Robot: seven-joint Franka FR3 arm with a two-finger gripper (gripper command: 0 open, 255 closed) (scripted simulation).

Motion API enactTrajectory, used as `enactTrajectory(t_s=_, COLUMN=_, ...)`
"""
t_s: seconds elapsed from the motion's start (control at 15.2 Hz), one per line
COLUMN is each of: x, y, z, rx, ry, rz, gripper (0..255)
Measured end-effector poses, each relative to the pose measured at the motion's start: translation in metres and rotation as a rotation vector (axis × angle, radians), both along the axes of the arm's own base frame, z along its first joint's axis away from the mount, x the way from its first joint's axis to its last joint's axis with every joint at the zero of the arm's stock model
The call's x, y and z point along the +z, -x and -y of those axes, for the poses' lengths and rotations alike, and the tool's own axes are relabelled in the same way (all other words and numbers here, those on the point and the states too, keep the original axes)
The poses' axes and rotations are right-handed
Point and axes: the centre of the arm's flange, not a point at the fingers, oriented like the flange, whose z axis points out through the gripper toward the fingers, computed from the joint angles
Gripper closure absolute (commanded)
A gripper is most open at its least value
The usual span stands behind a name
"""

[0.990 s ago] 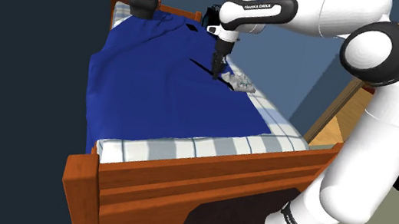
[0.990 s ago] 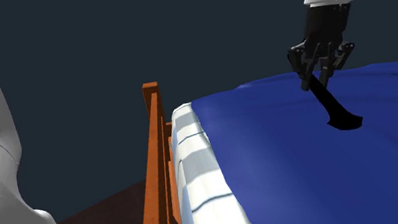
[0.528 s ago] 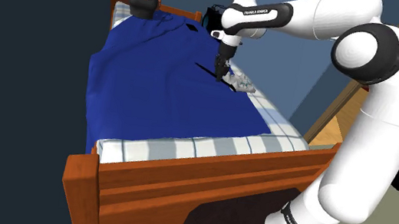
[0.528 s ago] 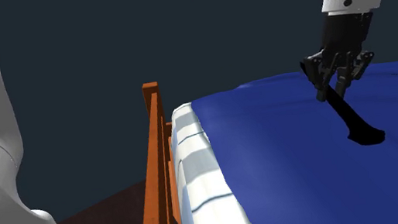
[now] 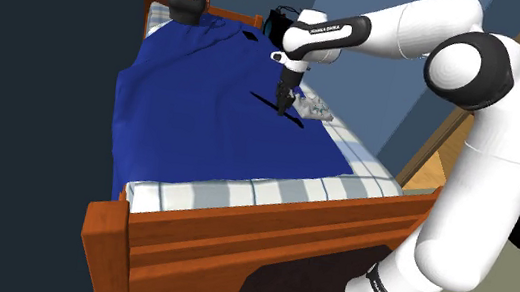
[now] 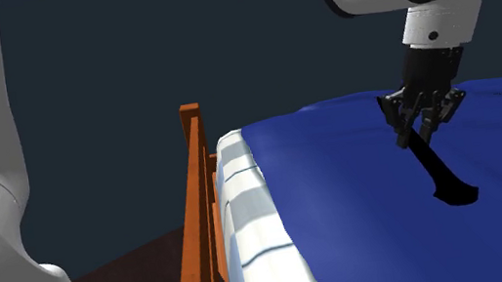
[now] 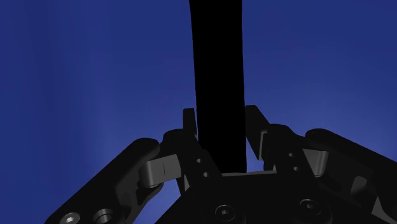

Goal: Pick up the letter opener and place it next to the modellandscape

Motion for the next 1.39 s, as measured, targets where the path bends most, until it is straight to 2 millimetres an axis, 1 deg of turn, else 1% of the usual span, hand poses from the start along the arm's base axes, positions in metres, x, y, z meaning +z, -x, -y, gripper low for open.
enactTrajectory(t_s=0.4, x=-0.031, y=0.000, z=0.000, rx=0.000, ry=0.000, rz=0.000, gripper=255)
enactTrajectory(t_s=0.46, x=-0.040, y=0.000, z=0.000, rx=0.000, ry=0.000, rz=0.000, gripper=255)
enactTrajectory(t_s=0.66, x=-0.045, y=0.001, z=0.000, rx=0.000, ry=0.000, rz=0.000, gripper=255)
enactTrajectory(t_s=0.92, x=-0.046, y=0.001, z=0.000, rx=0.000, ry=0.000, rz=0.000, gripper=255)
enactTrajectory(t_s=0.99, x=-0.046, y=0.001, z=0.000, rx=0.000, ry=0.000, rz=0.000, gripper=0)
enactTrajectory(t_s=1.39, x=-0.046, y=0.001, z=0.000, rx=0.000, ry=0.000, rz=0.000, gripper=0)
